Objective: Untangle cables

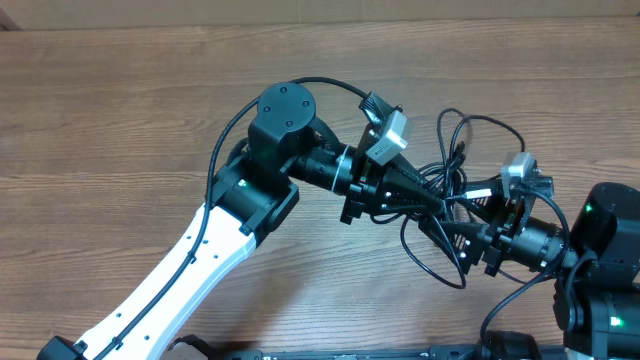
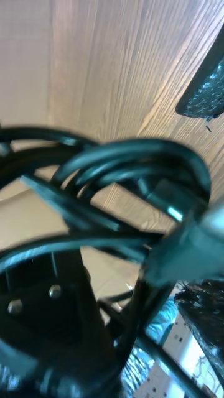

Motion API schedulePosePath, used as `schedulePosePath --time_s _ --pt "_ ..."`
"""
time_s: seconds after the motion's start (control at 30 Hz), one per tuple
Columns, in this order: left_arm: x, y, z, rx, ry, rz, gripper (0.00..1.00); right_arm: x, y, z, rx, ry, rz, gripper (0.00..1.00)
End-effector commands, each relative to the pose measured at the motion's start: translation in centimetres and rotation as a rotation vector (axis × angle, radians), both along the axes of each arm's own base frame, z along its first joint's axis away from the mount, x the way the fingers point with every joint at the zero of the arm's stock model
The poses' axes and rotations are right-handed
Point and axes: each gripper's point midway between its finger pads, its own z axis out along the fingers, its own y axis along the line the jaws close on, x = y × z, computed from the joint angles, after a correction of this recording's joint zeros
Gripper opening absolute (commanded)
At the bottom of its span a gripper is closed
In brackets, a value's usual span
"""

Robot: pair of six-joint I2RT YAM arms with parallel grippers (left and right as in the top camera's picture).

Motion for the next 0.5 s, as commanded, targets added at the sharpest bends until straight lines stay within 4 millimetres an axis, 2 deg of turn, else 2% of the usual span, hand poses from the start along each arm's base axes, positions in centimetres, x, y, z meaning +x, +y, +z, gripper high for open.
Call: schedulePosePath --time_s 0.0,0.03,0.07,0.13,0.33,0.47 --pt "-1.0 0.4 0.6 -0.011 -0.013 -0.051 0.04 0.6 -0.5 -0.3 -0.019 0.014 -0.046 0.85" --pt "-0.9 0.5 0.6 -0.011 -0.014 -0.047 0.04 0.5 -0.5 -0.3 -0.018 0.019 -0.046 0.82" --pt "-0.7 0.5 0.6 -0.012 -0.017 -0.041 0.04 0.5 -0.5 -0.4 -0.018 0.023 -0.046 0.75" --pt "0.0 0.9 0.6 -0.01 -0.015 -0.02 0.04 0.5 -0.5 -0.4 -0.018 0.027 -0.046 0.71" --pt "3.6 2.6 -0.6 0.047 0.074 0.11 0.04 1.0 -1.1 -1.0 -0.04 0.049 -0.099 0.73" --pt "4.0 3.0 -1.5 0.085 0.135 0.129 0.04 2.3 -2.5 -2.1 -0.065 0.119 -0.227 0.73"
